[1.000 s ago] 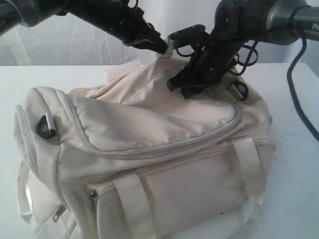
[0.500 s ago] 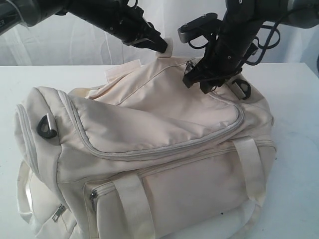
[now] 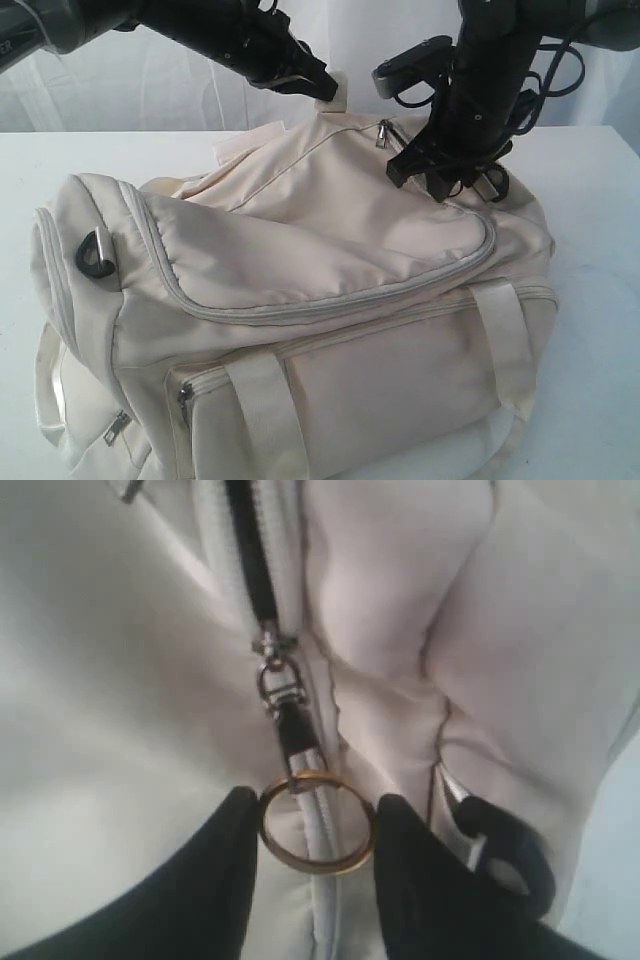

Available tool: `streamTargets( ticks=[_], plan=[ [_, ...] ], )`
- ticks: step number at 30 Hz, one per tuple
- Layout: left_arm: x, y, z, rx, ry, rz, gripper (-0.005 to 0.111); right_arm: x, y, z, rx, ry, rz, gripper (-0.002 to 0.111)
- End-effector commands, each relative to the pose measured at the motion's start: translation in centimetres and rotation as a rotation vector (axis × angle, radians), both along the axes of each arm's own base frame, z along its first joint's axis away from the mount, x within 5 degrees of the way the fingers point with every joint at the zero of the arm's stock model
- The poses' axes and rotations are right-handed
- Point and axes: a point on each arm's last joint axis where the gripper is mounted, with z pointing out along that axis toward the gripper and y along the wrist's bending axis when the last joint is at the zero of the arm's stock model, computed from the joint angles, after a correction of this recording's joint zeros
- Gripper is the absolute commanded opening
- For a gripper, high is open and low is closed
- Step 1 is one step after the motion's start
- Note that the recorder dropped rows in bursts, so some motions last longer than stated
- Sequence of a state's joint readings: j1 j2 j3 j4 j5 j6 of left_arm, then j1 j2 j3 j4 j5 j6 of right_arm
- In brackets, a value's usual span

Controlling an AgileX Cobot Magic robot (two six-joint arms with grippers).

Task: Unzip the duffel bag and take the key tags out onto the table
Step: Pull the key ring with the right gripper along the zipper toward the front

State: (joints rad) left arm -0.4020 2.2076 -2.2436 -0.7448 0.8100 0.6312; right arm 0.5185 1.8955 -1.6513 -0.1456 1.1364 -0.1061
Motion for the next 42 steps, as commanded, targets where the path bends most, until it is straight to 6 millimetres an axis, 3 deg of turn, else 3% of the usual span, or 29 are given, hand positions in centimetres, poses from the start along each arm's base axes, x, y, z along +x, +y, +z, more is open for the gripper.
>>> streamTargets(
  ticks=[1, 16, 33, 42],
  plan=[
    [-1.1, 0.1, 3.6, -0.083, -0.049, 0.033, 0.000, -0.4, -0.7, 0.1, -0.054, 0.041, -0.040, 0.002],
    [-0.7, 0.4, 3.4, -0.036, -0.087, 0.056, 0.000, -0.9, -2.0, 0.0, -0.064, 0.062, -0.090, 0.001],
    [-0.4, 0.8, 3.3, -0.021, -0.086, 0.095, 0.000, -6.0, -4.8, 1.6, -0.049, 0.075, -0.140, 0.001],
    [-0.3, 0.8, 3.3, -0.018, -0.086, 0.104, 0.000, -8.6, -5.8, 1.2, -0.018, 0.125, -0.158, 0.001]
  ],
)
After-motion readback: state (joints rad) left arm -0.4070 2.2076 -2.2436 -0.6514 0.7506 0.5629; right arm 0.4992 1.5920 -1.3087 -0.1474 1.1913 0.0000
